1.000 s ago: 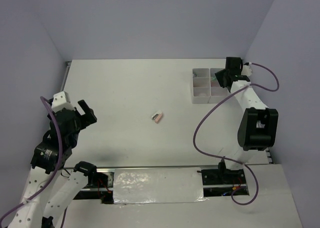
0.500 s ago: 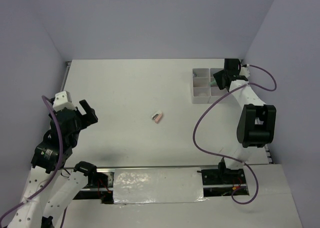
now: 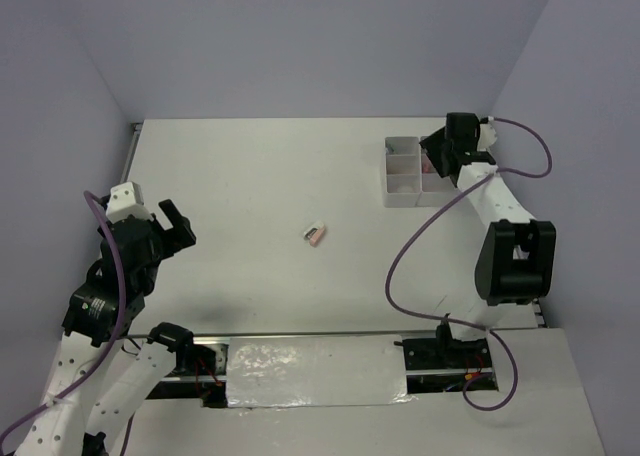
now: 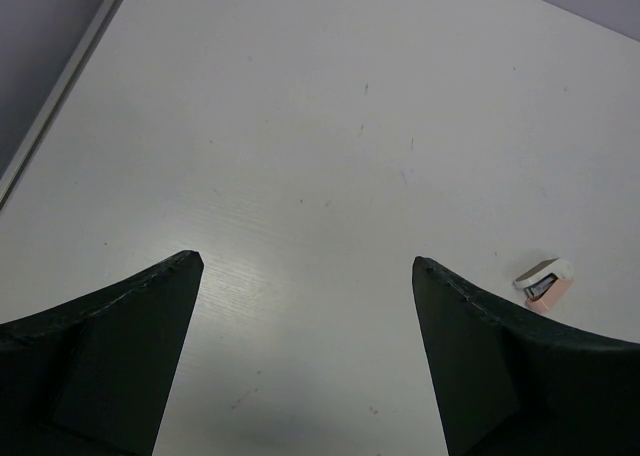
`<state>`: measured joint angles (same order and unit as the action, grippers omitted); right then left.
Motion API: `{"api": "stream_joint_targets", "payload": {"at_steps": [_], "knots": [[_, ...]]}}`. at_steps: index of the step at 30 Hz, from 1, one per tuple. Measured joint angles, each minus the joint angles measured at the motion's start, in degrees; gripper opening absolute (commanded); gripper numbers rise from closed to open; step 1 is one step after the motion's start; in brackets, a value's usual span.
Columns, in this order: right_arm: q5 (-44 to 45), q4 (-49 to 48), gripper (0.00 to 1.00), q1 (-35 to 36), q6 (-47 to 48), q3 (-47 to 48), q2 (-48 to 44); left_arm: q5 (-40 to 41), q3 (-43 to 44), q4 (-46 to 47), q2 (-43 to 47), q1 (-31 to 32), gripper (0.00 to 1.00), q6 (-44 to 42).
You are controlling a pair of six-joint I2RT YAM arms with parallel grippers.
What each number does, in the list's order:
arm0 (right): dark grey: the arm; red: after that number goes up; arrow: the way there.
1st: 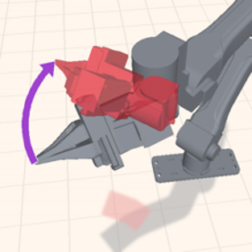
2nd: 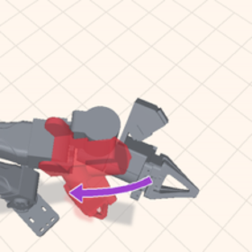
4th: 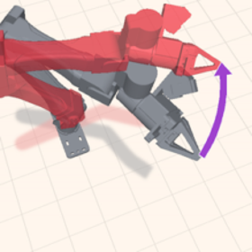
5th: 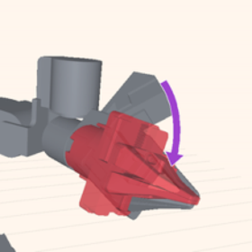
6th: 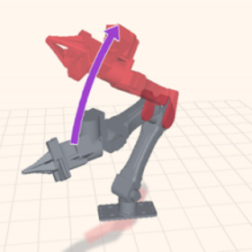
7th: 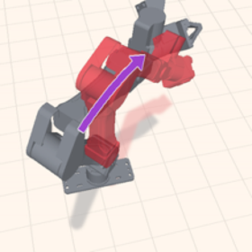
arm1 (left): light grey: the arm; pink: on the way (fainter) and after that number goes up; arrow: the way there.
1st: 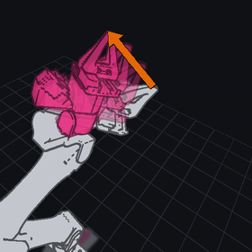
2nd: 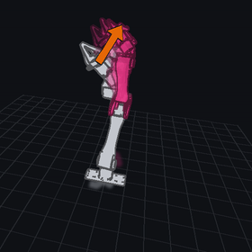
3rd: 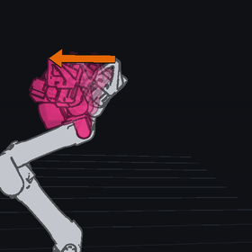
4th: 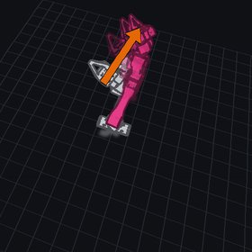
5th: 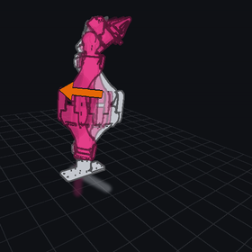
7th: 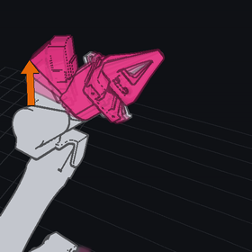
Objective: Sort the stationery into containers
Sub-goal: Place the pen in the storage box, then pick up the stapler from the center of the board.
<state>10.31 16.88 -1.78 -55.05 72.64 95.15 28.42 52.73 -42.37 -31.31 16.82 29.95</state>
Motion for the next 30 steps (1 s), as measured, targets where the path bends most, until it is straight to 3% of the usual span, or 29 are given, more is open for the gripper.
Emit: {"api": "stream_joint_targets", "payload": {"at_steps": [4, 6, 8, 17, 24, 30], "knots": [[0.1, -2.4, 0.78, 5.4, 8.1, -0.2, -7.2, 0.0, 0.0, 0.0, 0.0, 0.0, 0.99, 0.0], [0.3, -2.5, 0.80, 9.9, 13.0, 0.5, -11.1, 0.1, 0.0, 0.0, 0.0, 0.0, 0.99, 0.0], [0.7, -1.9, 1.00, 15.6, 18.2, 2.4, -13.7, 0.3, 0.0, 0.0, 0.0, 0.0, 0.99, 0.1], [-0.6, 5.6, 1.00, 35.1, 29.1, 1.9, -14.2, 1.4, 0.0, 0.0, -0.5, 0.0, 0.99, 0.2], [8.3, 10.4, 1.00, 46.4, 19.6, -3.9, -10.8, 1.2, 0.0, 0.0, -2.0, 0.0, 0.99, 0.1], [13.1, 15.0, 1.00, 49.4, 10.4, -2.3, -3.1, -0.2, -0.3, 0.6, -3.7, 0.0, 0.99, -0.3]]}}
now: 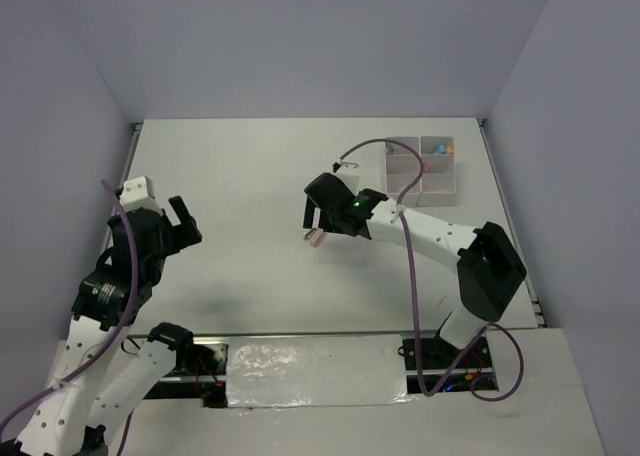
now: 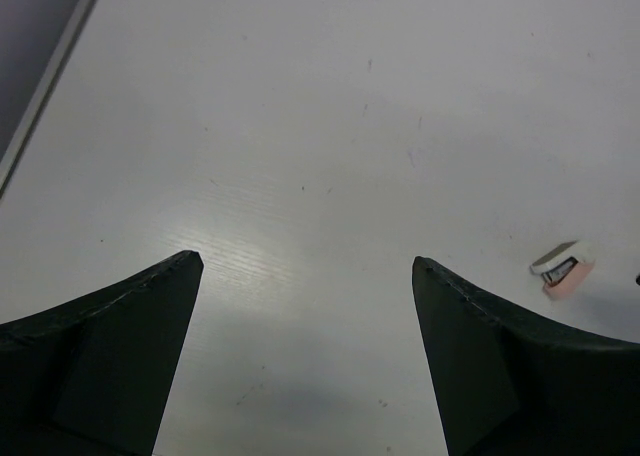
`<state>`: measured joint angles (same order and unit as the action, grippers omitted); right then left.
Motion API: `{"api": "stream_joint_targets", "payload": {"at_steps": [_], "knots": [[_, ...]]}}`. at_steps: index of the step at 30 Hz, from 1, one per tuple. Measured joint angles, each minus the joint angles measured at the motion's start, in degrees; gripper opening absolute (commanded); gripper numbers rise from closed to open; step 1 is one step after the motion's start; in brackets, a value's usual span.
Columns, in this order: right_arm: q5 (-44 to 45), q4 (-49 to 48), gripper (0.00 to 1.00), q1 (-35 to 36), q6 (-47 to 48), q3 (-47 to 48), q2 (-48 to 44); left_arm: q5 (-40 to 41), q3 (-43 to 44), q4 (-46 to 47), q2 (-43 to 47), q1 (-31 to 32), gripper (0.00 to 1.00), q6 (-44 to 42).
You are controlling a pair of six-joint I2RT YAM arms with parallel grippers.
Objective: Sort the stationery into containers
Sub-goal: Pick up the stapler from the center of the board.
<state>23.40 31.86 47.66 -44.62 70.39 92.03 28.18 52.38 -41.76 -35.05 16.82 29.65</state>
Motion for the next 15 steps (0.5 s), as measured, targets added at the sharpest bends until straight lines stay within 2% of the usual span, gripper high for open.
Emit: {"api": "stream_joint_targets", "payload": {"at_steps": [3, 9, 15], "knots": [[1.4, 1.2, 1.00, 0.8, -3.0, 0.1, 1.6, -4.2, -0.3, 1.1, -2.3, 0.0, 0.99, -1.5], [2.3, 2.0, 1.00, 1.3, -8.4, 0.2, 1.4, -12.7, -0.3, 3.1, -14.6, 0.1, 0.99, -4.2], [2.8, 0.0, 1.00, 1.3, -12.5, -2.0, 0.7, -22.9, -1.7, 6.0, -17.1, 0.2, 0.96, -4.2]]}}
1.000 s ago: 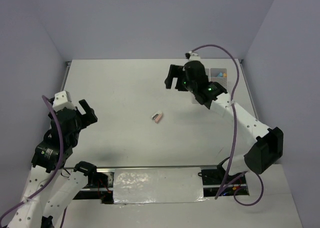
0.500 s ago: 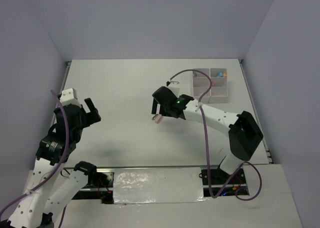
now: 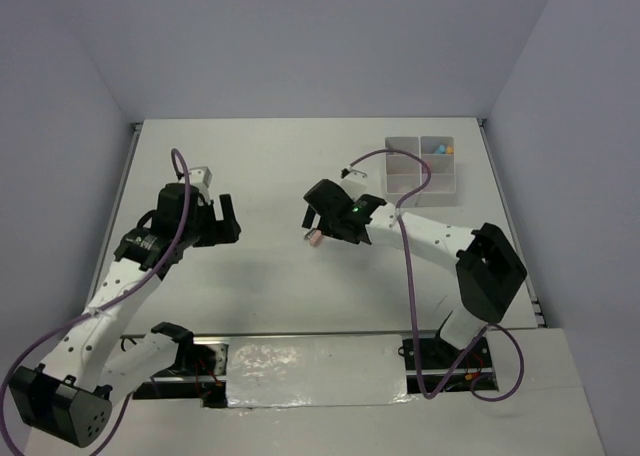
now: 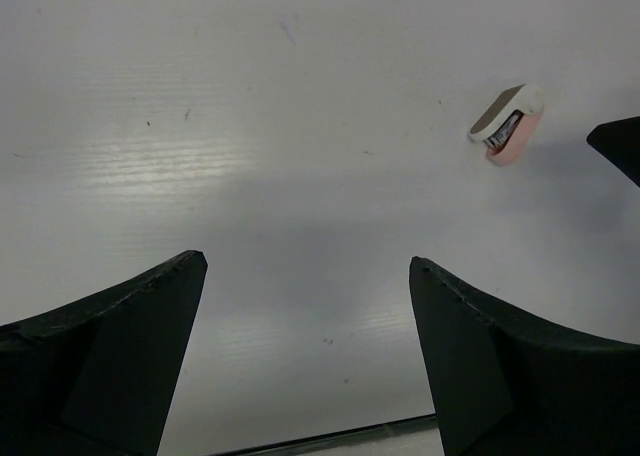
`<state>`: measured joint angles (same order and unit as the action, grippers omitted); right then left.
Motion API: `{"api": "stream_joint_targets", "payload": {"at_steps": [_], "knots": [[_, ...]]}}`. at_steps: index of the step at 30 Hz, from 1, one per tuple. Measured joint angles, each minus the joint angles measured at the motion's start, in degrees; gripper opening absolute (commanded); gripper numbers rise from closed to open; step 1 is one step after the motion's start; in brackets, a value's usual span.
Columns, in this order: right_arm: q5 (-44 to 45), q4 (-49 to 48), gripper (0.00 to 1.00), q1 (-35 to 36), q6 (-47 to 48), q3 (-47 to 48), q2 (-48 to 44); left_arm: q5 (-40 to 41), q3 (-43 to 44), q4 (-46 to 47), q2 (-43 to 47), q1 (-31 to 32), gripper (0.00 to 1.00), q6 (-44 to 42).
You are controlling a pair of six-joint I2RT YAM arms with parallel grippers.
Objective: Sort the stationery into containers
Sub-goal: Pick up the stapler from the center of the board.
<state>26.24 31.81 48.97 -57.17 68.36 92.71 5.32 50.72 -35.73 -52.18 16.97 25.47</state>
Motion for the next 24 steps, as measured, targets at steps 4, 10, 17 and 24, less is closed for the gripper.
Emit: {"api": "stream_joint_targets", "payload": {"at_steps": [4, 10, 17, 24], "knots": [[-0.1, 2.0, 1.00, 0.0, -3.2, 3.2, 3.9, -0.1, 0.0, 0.1, -0.3, -0.5, 0.98, 0.1], [-1.0, 2.1, 0.99, 0.0, -7.7, 5.9, 11.7, -1.2, -0.5, 0.9, 2.9, -0.9, 0.98, 0.2], [-3.0, 1.3, 0.96, 0.0, -8.7, 5.9, 14.7, -2.3, -0.5, 1.0, 0.5, -0.1, 0.97, 0.1], [-3.4, 0.2, 0.93, 0.1, -8.8, 7.7, 19.2, -2.7, -0.5, 1.0, 0.6, 0.1, 0.98, 0.1]]}}
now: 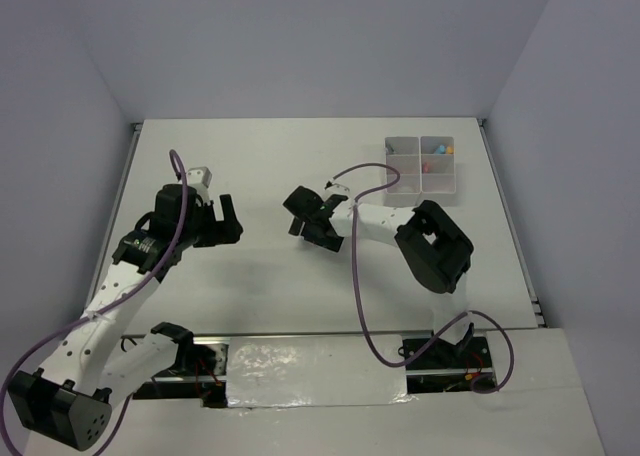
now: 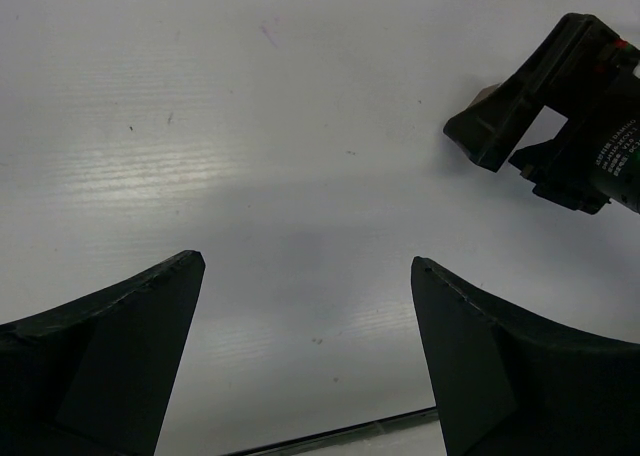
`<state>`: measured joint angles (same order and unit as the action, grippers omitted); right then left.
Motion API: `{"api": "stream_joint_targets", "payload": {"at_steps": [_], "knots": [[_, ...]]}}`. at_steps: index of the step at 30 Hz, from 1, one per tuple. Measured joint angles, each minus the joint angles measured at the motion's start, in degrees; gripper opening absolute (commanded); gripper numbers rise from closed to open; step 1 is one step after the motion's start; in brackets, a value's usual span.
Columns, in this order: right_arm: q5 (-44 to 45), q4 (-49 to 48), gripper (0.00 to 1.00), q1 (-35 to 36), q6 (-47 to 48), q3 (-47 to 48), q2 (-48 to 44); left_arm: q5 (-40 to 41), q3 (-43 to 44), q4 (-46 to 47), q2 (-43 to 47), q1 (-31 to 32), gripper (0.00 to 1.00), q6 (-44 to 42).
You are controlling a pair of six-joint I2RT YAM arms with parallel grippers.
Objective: Sort the stationery into containers
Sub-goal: Pick up the stapler from the center of the board.
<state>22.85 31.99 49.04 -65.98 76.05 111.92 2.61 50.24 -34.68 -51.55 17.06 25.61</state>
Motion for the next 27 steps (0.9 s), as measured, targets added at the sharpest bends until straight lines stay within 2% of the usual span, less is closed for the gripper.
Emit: {"api": "stream_joint_targets", "payload": {"at_steps": [2, 4, 5, 6, 8, 9, 10, 13, 20, 24, 27], "knots": [[-0.3, -0.9, 0.91, 0.1, 0.0, 0.2, 0.1, 0.0, 0.0, 0.0, 0.0, 0.0, 0.98, 0.0], [-0.4, -0.8, 0.82, 0.1, 0.1, 0.4, 0.4, -0.1, 0.0, 0.0, 0.0, 0.0, 0.98, 0.0], [-0.2, -0.5, 0.74, 0.1, 0.1, 0.8, 0.8, -0.1, 0.0, 0.0, 0.0, 0.0, 0.98, 0.0], [0.1, -0.4, 0.54, 0.2, 0.3, 1.1, 1.0, -0.1, 0.0, 0.0, 0.0, 0.0, 0.98, 0.0], [0.3, -0.6, 0.43, 0.2, 0.1, 1.1, 1.4, -0.2, 0.0, 0.0, 0.0, 0.1, 0.98, 0.0], [0.5, -0.7, 0.34, 0.2, 0.0, 1.1, 1.5, -0.2, 0.0, 0.0, 0.0, 0.2, 0.98, 0.0], [0.5, -0.9, 0.30, 0.2, 0.0, 1.1, 1.5, -0.2, 0.0, 0.0, 0.0, 0.2, 0.98, 0.0], [0.5, -1.7, 0.05, 0.3, 0.5, 0.7, 1.5, -0.3, 0.0, 0.0, 0.0, 0.4, 0.98, 0.0], [0.2, -5.4, 0.04, 0.0, 6.4, -6.3, -4.1, -0.3, 0.0, 0.0, 0.0, 1.4, 0.98, 0.0], [-2.5, -8.2, 0.05, -2.3, 9.8, -11.1, -13.0, -0.3, 0.0, 0.0, 0.0, 1.9, 0.98, 0.0], [-8.2, -13.2, 0.05, -7.9, 10.7, -16.6, -22.6, -0.3, 0.0, 0.0, 0.0, 2.2, 0.99, 0.0]]}}
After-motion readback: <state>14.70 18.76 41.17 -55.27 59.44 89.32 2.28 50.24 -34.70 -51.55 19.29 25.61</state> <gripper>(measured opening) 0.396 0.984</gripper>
